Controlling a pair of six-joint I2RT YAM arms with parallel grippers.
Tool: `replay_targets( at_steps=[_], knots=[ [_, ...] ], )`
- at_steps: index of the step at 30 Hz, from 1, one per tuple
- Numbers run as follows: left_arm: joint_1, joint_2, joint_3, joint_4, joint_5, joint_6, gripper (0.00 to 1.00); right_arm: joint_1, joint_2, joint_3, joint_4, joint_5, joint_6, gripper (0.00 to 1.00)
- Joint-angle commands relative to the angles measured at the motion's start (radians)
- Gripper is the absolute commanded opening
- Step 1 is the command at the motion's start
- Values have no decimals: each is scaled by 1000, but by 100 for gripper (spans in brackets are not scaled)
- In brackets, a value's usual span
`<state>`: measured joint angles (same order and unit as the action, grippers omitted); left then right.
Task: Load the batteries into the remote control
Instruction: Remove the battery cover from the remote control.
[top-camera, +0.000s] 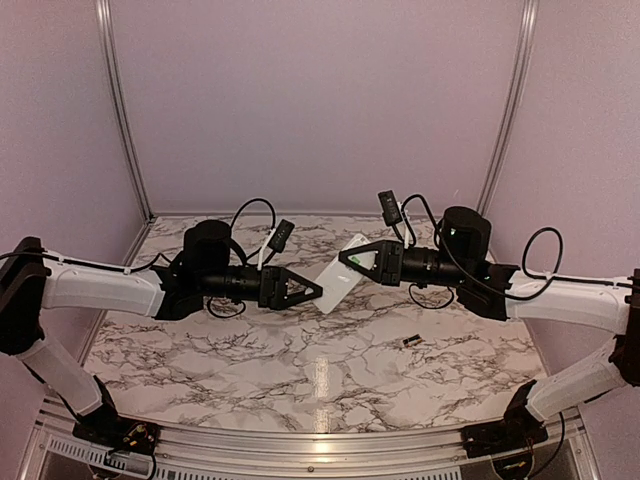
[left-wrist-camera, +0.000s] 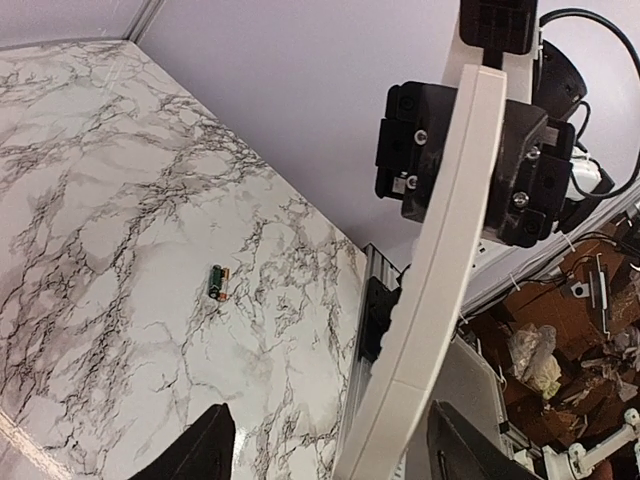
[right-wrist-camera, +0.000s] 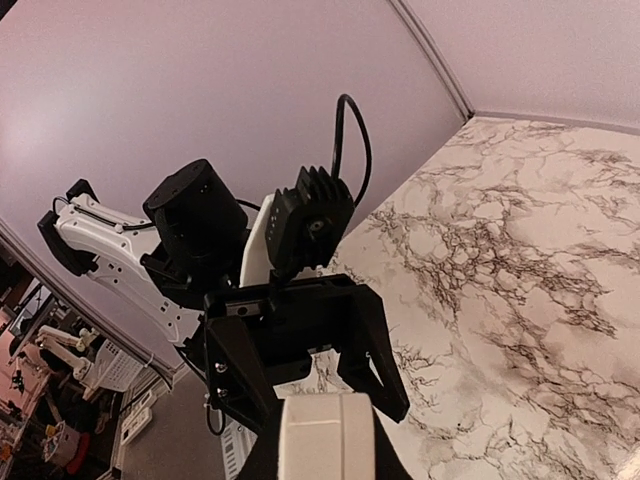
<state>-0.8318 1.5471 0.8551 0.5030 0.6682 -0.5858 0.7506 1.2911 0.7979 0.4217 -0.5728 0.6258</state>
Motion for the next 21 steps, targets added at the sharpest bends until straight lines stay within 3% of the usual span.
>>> replay_targets(
  at_steps=[1, 5, 9, 14, 21],
  knots=[
    [-11, 52, 24, 7, -16, -48, 72, -9, 0, 15, -19, 75, -21, 0],
    [-15, 67, 40, 6, -37, -73, 72, -9, 11, 13, -7, 78, -18, 0],
    [-17, 96, 44, 60, -48, -147, 62, -8, 10, 2, 0, 98, -12, 0],
    [-20, 129, 12, 211, -53, -262, 55, -8, -8, -16, 11, 145, -9, 0],
    [-35, 171, 13, 284, -59, -325, 47, -9, -14, -28, 28, 155, -3, 0]
  ],
)
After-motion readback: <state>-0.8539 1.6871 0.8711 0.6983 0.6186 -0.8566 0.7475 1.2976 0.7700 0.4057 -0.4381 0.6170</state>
